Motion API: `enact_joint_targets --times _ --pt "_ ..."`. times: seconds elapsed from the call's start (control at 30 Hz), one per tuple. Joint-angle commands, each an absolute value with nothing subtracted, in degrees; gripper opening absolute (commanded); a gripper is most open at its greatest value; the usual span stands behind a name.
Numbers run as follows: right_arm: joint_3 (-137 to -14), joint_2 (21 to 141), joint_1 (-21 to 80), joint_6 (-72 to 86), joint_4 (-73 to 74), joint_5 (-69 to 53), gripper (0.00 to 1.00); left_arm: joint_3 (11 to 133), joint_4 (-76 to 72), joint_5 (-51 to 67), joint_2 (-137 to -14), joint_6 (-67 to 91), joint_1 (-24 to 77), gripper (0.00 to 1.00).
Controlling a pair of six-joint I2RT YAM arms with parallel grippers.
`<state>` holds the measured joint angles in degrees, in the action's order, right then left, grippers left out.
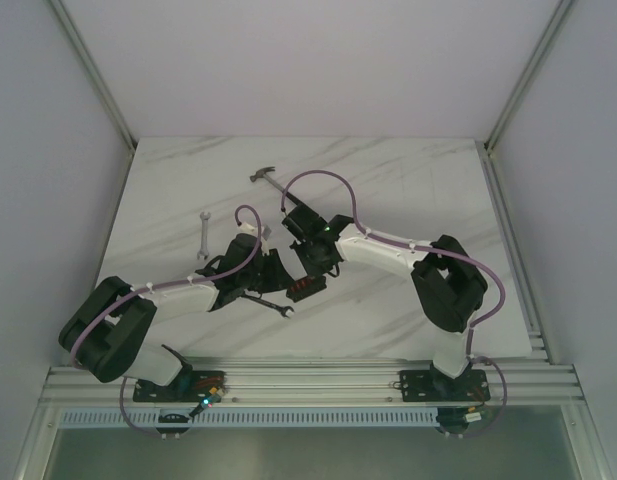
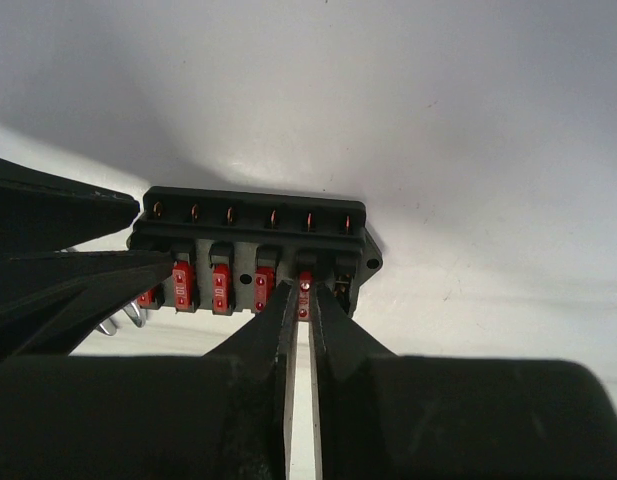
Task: Snap on the fuse box
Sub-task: Install the fuse at the fuse box base.
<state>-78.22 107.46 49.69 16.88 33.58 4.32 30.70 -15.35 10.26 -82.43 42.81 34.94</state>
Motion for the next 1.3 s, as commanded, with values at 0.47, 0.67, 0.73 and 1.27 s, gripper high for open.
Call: enact_joint_targets --times 0.47,0.67,0.73,1.27 --pt "-77.08 115.55 49.74 13.78 39.57 2.99 0.00 29.86 -13.25 9.48 -82.90 42.10 34.67 0.39" --pt "-76.51 118.61 49.92 12.98 39.17 2.66 0.00 29.88 -13.19 9.37 -83.12 42.02 34.72 0.39" --pt "-76.64 119.98 50.01 12.92 38.83 2.63 0.00 29.86 -13.18 9.29 -83.19 42.07 34.72 0.39" --pt "-77.19 131.99 51.56 13.07 36.01 2.03 0.00 28.95 -13.72 8.70 -82.71 42.33 34.72 0.39"
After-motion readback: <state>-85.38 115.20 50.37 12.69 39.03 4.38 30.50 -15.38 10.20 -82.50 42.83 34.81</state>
